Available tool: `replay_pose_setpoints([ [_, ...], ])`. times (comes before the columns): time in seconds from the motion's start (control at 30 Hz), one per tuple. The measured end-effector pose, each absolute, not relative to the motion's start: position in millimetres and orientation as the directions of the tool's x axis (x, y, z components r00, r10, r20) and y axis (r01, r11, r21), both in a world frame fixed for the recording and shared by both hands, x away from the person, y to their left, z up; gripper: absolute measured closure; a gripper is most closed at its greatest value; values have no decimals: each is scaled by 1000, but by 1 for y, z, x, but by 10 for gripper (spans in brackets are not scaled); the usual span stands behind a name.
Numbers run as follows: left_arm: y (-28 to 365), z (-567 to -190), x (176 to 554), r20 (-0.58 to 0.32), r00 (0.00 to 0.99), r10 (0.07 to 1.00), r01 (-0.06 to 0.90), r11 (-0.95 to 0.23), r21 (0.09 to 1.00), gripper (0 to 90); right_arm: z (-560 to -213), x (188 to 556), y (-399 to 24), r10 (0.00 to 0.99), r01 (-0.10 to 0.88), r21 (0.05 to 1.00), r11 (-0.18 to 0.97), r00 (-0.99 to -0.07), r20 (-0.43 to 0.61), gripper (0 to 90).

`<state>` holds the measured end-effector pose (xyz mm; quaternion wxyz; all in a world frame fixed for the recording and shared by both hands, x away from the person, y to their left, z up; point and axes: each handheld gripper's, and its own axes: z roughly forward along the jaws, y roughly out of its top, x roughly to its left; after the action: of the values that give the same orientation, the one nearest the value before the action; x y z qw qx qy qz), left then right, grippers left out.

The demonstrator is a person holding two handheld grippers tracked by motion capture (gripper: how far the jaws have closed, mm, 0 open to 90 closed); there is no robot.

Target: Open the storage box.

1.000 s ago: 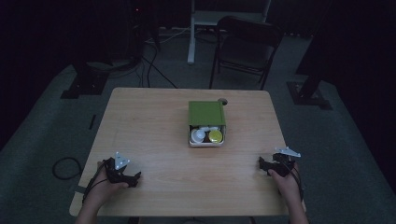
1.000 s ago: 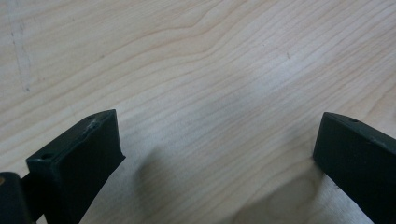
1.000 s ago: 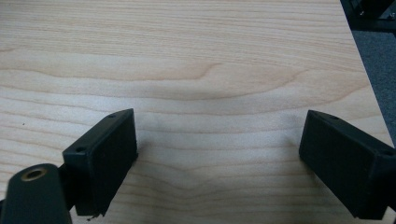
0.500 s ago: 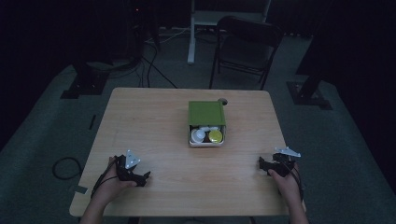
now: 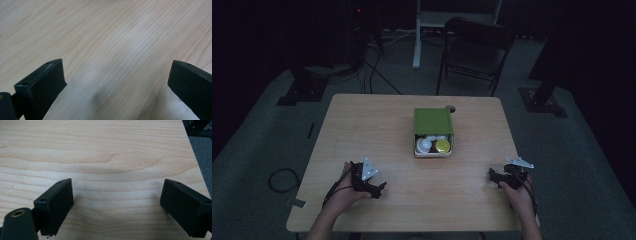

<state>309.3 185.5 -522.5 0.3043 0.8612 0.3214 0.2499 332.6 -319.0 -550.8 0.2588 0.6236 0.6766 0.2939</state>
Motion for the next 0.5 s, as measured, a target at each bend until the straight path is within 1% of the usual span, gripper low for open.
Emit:
replay_pose_setpoints([
  [0.07, 181, -522, 310, 247, 675, 696, 389, -620, 681, 13, -551, 333, -319, 996, 692, 720, 49, -88, 16, 108],
  [0.1, 171, -520, 311, 262, 685, 680, 366, -632, 683, 13, -551, 333, -319, 996, 691, 721, 50, -89, 16, 108],
  [0.17, 164, -518, 312, 272, 698, 663, 345, -644, 683, 13, -551, 333, -319, 996, 691, 721, 50, -89, 16, 108],
  [0.23, 164, -518, 312, 272, 698, 663, 345, -644, 683, 13, -551, 333, -319, 996, 691, 721, 51, -89, 15, 108],
  [0.3, 151, -516, 312, 294, 710, 640, 309, -658, 687, 13, -551, 333, -319, 996, 691, 721, 51, -89, 16, 108],
  [0.33, 151, -516, 312, 294, 710, 640, 309, -658, 687, 13, -551, 333, -319, 996, 691, 721, 51, -89, 16, 108],
  [0.4, 143, -515, 313, 322, 714, 622, 276, -673, 686, 13, -551, 333, -319, 996, 692, 721, 50, -89, 16, 108],
  [0.5, 138, -515, 312, 325, 723, 610, 264, -678, 686, 13, -551, 333, -319, 996, 691, 721, 51, -89, 16, 109],
])
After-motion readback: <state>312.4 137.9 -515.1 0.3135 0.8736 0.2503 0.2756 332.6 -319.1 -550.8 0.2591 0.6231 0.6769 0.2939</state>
